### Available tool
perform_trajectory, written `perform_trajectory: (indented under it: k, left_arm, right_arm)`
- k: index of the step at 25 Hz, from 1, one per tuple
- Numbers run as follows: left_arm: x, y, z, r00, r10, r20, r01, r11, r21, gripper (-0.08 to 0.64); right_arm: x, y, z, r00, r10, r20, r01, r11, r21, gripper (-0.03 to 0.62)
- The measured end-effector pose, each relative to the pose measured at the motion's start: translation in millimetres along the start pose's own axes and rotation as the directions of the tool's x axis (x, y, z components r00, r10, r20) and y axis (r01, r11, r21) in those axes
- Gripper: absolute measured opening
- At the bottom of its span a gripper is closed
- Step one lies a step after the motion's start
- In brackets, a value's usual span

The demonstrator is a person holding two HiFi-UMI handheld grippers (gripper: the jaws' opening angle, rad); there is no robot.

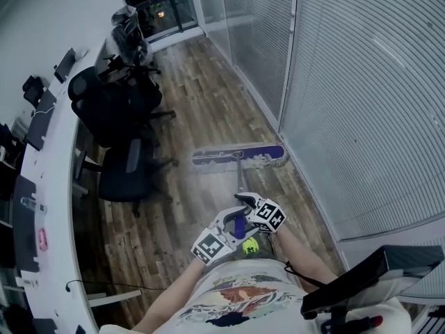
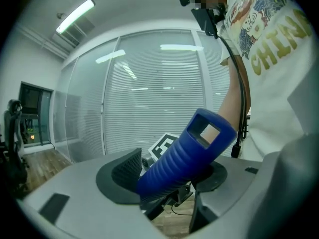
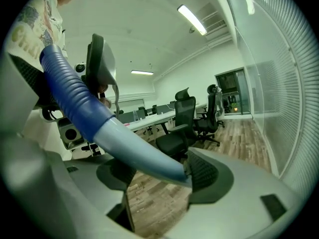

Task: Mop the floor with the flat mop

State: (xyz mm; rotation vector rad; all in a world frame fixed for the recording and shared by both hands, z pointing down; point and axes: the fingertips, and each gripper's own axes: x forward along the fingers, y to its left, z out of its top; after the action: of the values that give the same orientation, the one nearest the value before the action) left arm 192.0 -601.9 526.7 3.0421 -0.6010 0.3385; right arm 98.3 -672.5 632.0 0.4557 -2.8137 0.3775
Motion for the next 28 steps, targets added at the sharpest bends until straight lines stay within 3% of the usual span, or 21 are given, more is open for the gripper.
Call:
perform_trajectory:
  k: [8, 19, 28]
  left_arm:
    - [-20, -65, -17, 0.999, -0.026, -0.035, 0.027, 0.999, 0.022, 0.247]
    - [-131, -243, -39, 0.998, -0.062, -0.016, 0.062, 0.998, 0.023, 0.247]
    - [-174, -337, -19, 0.999, -0.024, 0.027, 0.025, 0.999, -0.027, 0.247]
  right_arm:
    - [-18, 56, -30, 0.999, -0.022, -0.024, 0.022, 1.0, -0.018, 0.282]
    - [-41, 253, -84, 0.998, -0.064, 0.004, 0.064, 0.998, 0.002, 0.281]
    - [-80, 356, -95, 0.998, -0.056, 0.037, 0.055, 0.998, 0.039, 0.281]
